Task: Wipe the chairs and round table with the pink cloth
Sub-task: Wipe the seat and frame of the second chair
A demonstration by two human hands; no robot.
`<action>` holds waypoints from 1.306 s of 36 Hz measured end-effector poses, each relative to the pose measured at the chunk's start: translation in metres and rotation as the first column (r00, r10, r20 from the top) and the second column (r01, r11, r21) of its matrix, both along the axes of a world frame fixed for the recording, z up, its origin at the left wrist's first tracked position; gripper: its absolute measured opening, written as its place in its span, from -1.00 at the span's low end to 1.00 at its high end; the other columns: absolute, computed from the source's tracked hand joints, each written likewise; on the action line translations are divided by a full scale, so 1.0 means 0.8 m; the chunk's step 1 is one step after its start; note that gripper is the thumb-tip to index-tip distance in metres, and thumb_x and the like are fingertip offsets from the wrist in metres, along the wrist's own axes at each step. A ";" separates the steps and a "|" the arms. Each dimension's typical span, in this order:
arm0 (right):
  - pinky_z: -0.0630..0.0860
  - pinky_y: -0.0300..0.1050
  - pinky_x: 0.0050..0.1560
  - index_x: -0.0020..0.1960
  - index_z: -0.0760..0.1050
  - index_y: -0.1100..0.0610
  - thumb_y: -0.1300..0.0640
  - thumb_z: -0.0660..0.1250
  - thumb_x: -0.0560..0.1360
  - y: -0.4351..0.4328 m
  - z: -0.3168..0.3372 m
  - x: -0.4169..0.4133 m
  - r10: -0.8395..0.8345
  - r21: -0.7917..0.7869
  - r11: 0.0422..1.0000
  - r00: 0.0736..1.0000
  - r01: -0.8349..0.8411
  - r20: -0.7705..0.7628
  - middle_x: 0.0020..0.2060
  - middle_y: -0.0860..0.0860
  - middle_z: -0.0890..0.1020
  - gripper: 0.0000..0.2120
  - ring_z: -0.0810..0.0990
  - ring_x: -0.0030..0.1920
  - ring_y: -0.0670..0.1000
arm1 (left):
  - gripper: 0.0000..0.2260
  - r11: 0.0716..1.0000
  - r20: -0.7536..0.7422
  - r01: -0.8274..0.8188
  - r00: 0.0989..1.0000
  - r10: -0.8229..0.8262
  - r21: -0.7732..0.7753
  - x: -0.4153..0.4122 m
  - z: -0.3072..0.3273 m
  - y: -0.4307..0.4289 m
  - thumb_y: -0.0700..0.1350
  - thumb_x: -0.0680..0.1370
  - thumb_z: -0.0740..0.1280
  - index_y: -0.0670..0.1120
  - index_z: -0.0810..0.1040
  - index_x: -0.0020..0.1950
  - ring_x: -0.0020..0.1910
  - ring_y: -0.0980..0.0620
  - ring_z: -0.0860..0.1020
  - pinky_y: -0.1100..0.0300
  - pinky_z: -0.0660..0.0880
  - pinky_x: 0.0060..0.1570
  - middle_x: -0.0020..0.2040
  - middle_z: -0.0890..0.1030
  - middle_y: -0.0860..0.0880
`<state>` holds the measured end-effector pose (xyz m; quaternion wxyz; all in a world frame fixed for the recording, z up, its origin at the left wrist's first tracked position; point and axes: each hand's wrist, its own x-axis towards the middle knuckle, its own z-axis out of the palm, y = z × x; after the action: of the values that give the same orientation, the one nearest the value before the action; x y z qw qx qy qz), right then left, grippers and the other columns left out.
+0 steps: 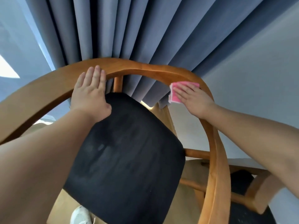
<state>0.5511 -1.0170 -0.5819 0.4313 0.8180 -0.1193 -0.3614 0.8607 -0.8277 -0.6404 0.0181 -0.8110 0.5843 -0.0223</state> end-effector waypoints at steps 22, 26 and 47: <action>-0.17 0.06 0.54 0.57 0.01 0.15 0.19 0.09 0.61 0.085 0.000 -0.110 -0.462 0.228 0.848 0.878 0.479 -0.127 0.58 0.10 -0.04 -0.44 -0.11 0.57 0.11 | -0.12 0.999 -0.053 0.037 0.998 -0.035 0.036 0.008 0.001 0.005 0.12 0.39 0.23 -0.14 -0.16 0.54 0.52 -0.05 -0.16 0.06 -0.23 0.44 0.56 -0.14 -0.11; 0.05 0.08 0.52 0.41 0.42 0.10 0.01 0.22 0.61 0.128 0.002 -0.117 -0.644 0.311 0.694 0.753 0.650 -0.137 0.49 0.08 0.30 -0.60 0.15 0.52 0.13 | -0.13 0.993 -0.104 0.072 0.993 -0.062 0.098 0.008 0.015 0.005 0.11 0.42 0.22 -0.14 -0.21 0.53 0.52 -0.05 -0.21 0.04 -0.23 0.45 0.55 -0.20 -0.11; 0.39 -0.44 -0.02 0.27 0.45 -0.28 -0.05 0.12 0.65 0.301 0.260 0.010 -0.999 0.992 0.030 0.014 -0.126 0.032 0.00 -0.40 0.57 -0.74 0.49 0.11 -0.37 | -0.46 0.806 -0.519 0.536 0.629 -0.579 -0.251 -0.113 0.319 0.144 0.08 0.47 0.35 0.06 0.31 0.42 0.26 0.09 0.43 0.19 0.43 0.17 0.33 0.44 0.10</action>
<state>0.5590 -0.7760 -0.3743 -0.4525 0.7578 -0.4701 0.0047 0.7699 -0.7127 -0.3851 -0.1951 -0.5581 0.7822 0.1965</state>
